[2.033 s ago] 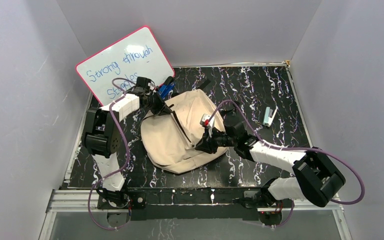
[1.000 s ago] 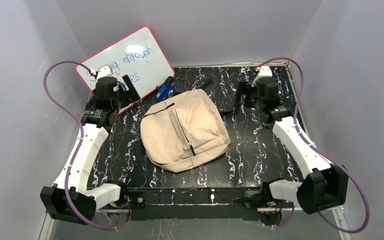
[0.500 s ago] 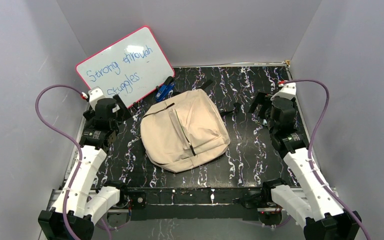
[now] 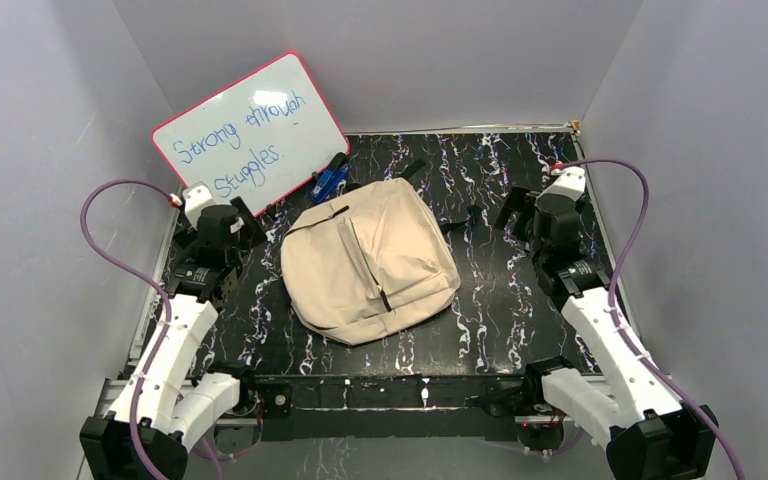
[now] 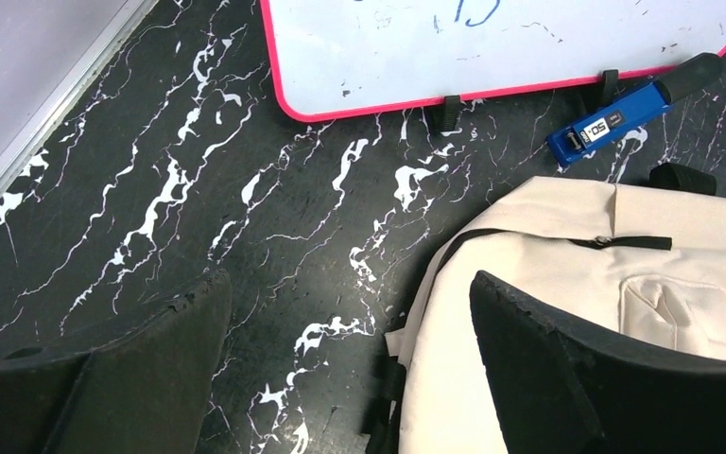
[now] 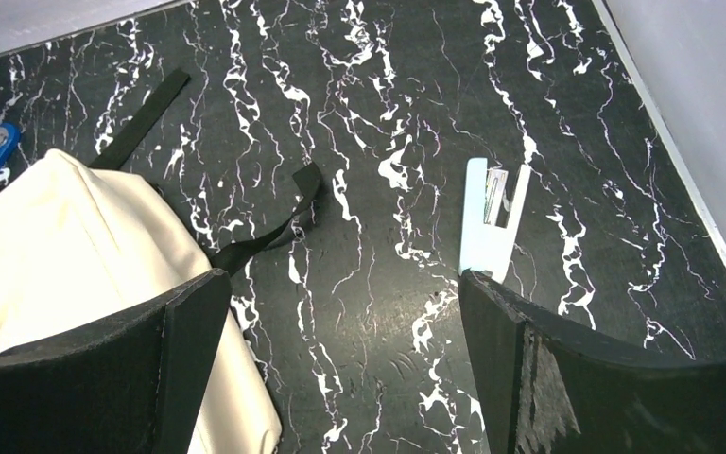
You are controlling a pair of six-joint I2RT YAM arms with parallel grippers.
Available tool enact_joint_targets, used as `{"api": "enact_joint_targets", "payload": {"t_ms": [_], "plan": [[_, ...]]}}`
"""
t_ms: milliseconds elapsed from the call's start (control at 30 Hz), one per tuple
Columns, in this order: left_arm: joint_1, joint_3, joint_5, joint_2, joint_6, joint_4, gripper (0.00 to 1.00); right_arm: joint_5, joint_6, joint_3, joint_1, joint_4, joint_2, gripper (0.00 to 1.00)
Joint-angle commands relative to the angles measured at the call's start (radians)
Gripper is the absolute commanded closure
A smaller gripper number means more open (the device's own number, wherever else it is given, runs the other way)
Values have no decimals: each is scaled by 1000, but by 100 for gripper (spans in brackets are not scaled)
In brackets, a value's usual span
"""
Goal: Pack the student bag
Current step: Reset both arms
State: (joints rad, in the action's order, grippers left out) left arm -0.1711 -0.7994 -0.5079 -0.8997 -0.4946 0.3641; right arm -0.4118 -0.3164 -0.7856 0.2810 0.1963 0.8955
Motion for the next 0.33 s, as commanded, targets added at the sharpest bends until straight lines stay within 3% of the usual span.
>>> {"api": "enact_joint_targets", "payload": {"t_ms": [0,300], "plan": [[5,2,-13,22,-5,-40,6,-2,-9,8,1,-28,12,1],[5,12,2,32,-6,-63,5,1,-18,11,1,-16,28,1]]}}
